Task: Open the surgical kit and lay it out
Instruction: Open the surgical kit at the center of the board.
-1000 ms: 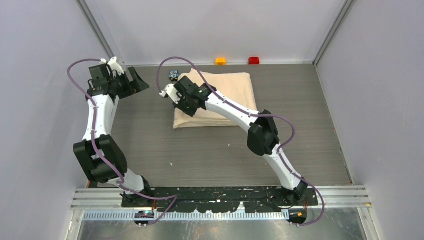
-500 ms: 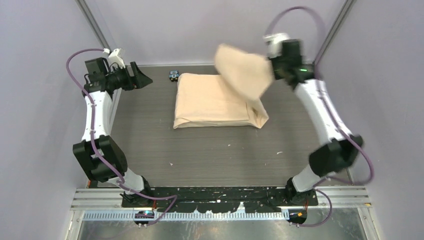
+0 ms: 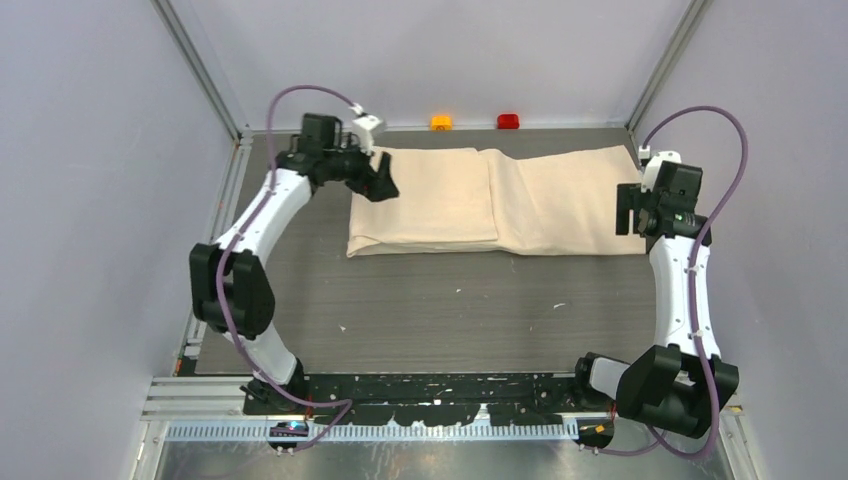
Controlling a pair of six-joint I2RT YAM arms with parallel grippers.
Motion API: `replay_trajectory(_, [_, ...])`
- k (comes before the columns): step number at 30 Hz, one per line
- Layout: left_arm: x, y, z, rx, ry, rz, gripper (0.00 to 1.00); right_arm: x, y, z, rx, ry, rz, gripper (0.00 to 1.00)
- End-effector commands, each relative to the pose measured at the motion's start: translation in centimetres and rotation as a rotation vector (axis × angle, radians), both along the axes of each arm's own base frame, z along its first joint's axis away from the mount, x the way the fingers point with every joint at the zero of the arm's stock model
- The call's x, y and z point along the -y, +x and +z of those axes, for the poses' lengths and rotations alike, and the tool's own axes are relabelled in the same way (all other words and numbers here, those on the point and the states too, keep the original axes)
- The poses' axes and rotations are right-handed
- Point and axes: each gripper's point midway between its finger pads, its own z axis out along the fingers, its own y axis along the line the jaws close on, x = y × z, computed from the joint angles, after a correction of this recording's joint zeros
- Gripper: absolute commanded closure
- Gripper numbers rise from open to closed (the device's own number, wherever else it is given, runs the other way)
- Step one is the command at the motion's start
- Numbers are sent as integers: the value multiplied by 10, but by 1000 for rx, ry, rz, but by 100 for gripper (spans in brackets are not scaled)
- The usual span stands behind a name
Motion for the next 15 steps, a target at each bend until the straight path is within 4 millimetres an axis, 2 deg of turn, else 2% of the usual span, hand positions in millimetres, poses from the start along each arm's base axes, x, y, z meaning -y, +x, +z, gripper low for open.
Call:
replay_trajectory(1, [65, 3, -2, 127, 148, -163, 18, -30, 18, 10, 80, 130, 118, 14])
replay_trajectory(4, [119, -7, -22, 166, 260, -298, 18, -43, 22, 6, 80, 207, 148, 13])
replay_trajectory(7, [168, -27, -42, 189, 349, -428, 21, -50, 21, -2, 72, 251, 152, 13])
replay_trajectory(11, [209, -46, -62, 178, 393, -528, 25, -57, 17, -17, 48, 295, 154, 13])
replay_trajectory(15, [238, -60, -77, 161, 402, -585, 30, -60, 13, -25, 34, 312, 152, 13])
